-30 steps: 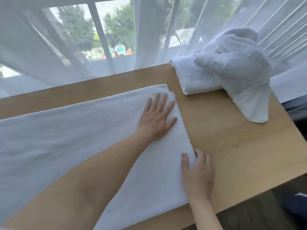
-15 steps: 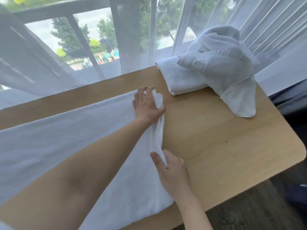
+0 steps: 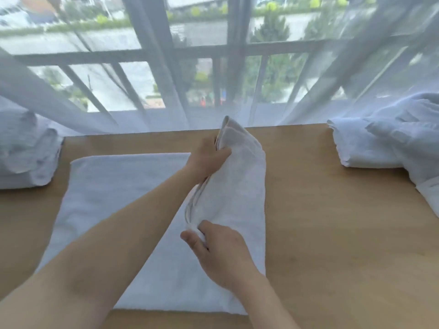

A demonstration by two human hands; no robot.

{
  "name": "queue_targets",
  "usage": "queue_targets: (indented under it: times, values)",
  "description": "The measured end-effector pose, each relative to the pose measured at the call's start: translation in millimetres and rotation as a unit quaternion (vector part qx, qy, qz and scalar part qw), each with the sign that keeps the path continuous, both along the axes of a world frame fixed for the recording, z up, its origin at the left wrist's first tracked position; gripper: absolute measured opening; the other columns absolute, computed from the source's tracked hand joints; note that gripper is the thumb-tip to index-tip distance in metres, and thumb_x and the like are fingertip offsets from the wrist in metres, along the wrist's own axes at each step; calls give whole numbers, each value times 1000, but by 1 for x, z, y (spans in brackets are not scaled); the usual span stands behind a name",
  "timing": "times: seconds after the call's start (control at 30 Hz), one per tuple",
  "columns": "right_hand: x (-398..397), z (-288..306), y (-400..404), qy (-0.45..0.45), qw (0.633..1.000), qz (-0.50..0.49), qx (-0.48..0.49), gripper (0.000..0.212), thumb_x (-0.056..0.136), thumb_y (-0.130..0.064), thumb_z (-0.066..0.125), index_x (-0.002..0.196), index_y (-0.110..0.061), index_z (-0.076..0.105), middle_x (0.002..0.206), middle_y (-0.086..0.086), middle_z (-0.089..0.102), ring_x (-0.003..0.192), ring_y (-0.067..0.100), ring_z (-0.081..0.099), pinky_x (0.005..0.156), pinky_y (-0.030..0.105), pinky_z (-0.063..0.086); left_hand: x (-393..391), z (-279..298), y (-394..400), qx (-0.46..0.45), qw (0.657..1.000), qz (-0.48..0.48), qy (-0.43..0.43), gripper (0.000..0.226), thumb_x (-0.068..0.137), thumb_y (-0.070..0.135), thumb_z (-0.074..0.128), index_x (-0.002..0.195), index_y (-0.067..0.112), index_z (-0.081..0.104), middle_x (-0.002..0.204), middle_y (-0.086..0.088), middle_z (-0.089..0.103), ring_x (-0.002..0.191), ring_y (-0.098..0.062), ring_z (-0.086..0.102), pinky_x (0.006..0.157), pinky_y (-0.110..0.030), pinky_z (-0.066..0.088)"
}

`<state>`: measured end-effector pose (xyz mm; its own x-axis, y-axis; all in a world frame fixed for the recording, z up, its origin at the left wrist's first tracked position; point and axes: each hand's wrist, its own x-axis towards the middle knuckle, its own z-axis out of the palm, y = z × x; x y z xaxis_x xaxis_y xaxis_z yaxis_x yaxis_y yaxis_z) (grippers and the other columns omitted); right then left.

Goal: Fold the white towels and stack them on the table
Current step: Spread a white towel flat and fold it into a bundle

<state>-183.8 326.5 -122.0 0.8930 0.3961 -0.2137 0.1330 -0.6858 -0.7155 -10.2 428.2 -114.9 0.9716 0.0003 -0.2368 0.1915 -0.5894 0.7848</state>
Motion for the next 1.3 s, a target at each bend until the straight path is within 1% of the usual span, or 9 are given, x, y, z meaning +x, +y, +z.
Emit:
queue_targets:
  times: [0.07,0.2,0.47,0.67,0.77,0.9,1.07,1.17,1.3]
  values:
    - [-2,6,41,1,1000,23,-7,60,92,-76,28,69,-22,33,58,-3,42,55,16,42,51,28,25,-14,5,58,-52,998,16,-9,21,90,28,57,86,8,64,81,3,65,72,-13,59,65,-41,49]
    - [-11,21,132,26,998,52,-28,66,88,-79,40,66,-17,36,54,-3,41,52,17,41,50,30,22,-46,13,172,-142,987,70,-23,13,100,27,60,93,23,69,78,16,72,69,3,67,58,-15,51]
    - [-40,15,320,14,996,36,-80,59,93,-73,37,76,-17,38,70,-1,49,62,20,45,58,34,31,-63,-8,346,-209,964,163,-22,9,100,32,61,96,29,68,77,25,73,71,8,69,56,-8,49]
    - [-54,-46,375,109,984,-24,-136,38,100,-56,44,101,-18,49,103,3,61,97,25,58,70,32,31,-78,-80,398,-250,940,215,88,14,98,24,65,108,14,64,101,-3,71,87,-15,73,69,-28,59]
    - [-60,-58,376,112,989,-29,-93,39,99,-56,46,85,-19,47,83,-4,59,78,18,56,63,33,38,-102,-88,407,-280,928,219,109,45,89,35,76,124,14,58,112,0,73,95,-16,74,75,-31,60]
    - [-52,-54,364,188,980,-57,-5,39,91,-57,50,69,-24,53,59,-16,55,58,3,52,54,18,35,-146,-88,410,-287,924,214,132,53,84,37,80,126,16,56,106,9,75,95,-8,73,73,-25,59]
    - [-42,-42,334,328,908,-146,217,22,93,-30,58,87,-17,74,81,6,74,77,20,71,65,29,57,-196,-79,405,-248,935,208,143,49,81,36,83,119,26,55,107,9,73,94,-5,71,77,-22,57]
    - [-34,-37,309,268,900,-210,273,17,95,-19,57,93,-14,74,83,11,74,78,28,72,66,35,60,-237,-77,398,-180,945,188,198,48,77,44,84,112,31,55,107,14,71,94,-4,69,81,-26,56]
    - [-29,-45,263,62,980,-159,99,19,95,-16,59,93,-32,70,85,-14,70,78,7,62,73,25,51,-282,-71,403,-151,936,195,252,44,80,39,83,114,32,56,105,17,69,86,-1,69,61,-17,52]
